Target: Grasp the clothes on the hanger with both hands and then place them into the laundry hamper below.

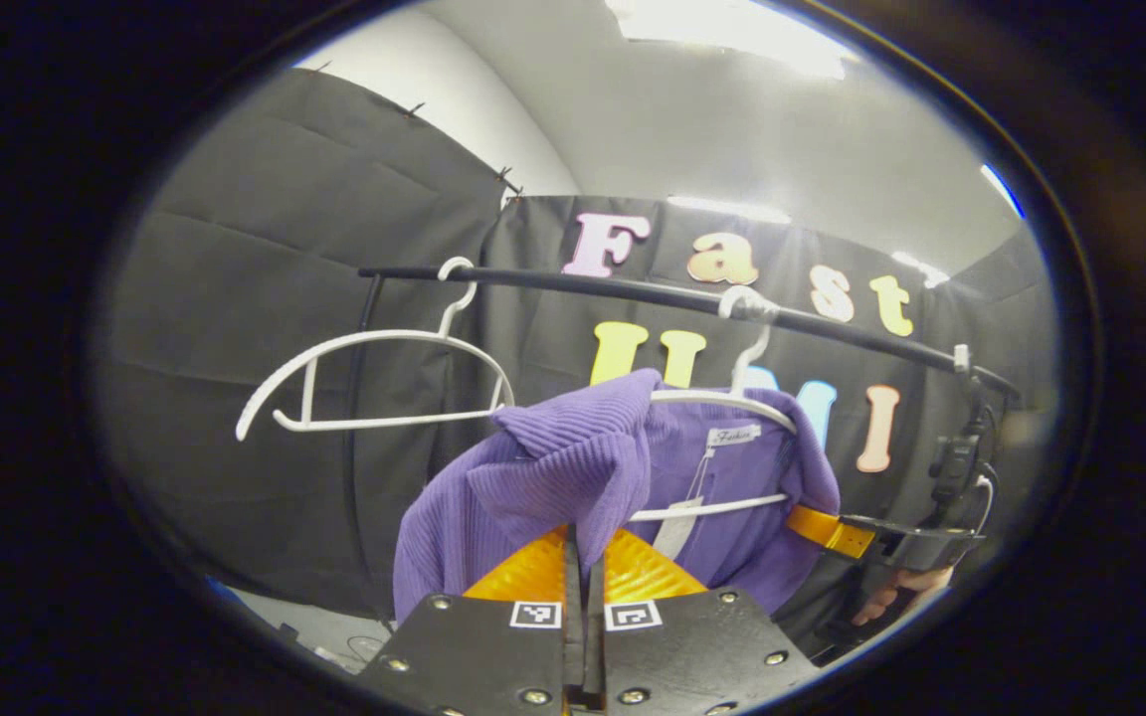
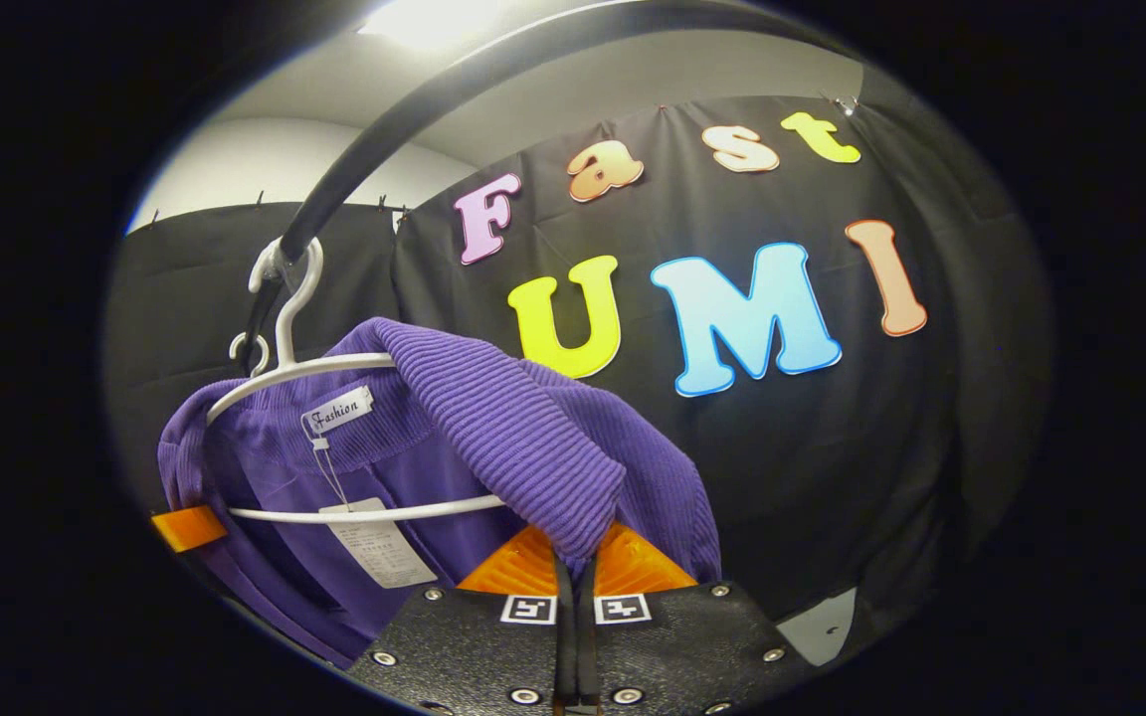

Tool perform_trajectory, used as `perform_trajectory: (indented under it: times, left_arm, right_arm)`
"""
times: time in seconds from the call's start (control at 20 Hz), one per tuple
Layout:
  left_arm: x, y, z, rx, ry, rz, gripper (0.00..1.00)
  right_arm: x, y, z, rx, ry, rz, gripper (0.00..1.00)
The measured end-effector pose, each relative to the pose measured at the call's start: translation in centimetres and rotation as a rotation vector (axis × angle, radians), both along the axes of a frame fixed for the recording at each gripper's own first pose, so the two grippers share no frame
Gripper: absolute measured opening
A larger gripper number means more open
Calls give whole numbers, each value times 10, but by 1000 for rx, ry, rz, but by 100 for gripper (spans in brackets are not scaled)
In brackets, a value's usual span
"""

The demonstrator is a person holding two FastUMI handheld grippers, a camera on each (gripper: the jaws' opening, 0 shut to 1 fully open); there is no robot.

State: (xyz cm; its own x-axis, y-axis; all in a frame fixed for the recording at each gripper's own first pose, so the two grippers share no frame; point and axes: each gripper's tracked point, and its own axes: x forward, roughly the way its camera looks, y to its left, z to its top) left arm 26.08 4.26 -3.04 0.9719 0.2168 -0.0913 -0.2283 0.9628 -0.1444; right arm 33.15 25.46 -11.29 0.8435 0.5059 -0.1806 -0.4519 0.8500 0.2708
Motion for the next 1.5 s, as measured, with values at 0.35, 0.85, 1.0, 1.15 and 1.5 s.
perform_trajectory:
  times: [0.35,0.85,1.0,1.15,1.5]
  left_arm:
    - [-21,36,61,36,-121,-54,8]
    - [-9,63,68,-104,-166,-128,0]
    - [-13,55,33,-156,-73,-189,1]
    - [-11,47,27,-91,-78,-203,1]
    - [-12,78,53,38,-107,-124,1]
  right_arm:
    - [-3,-27,23,-67,-63,-135,0]
    - [-3,-42,46,-94,-138,-222,0]
    - [-19,-38,45,-122,-151,-224,0]
    - [-22,-35,43,-120,-149,-218,0]
    - [-10,-47,48,-156,-187,-210,0]
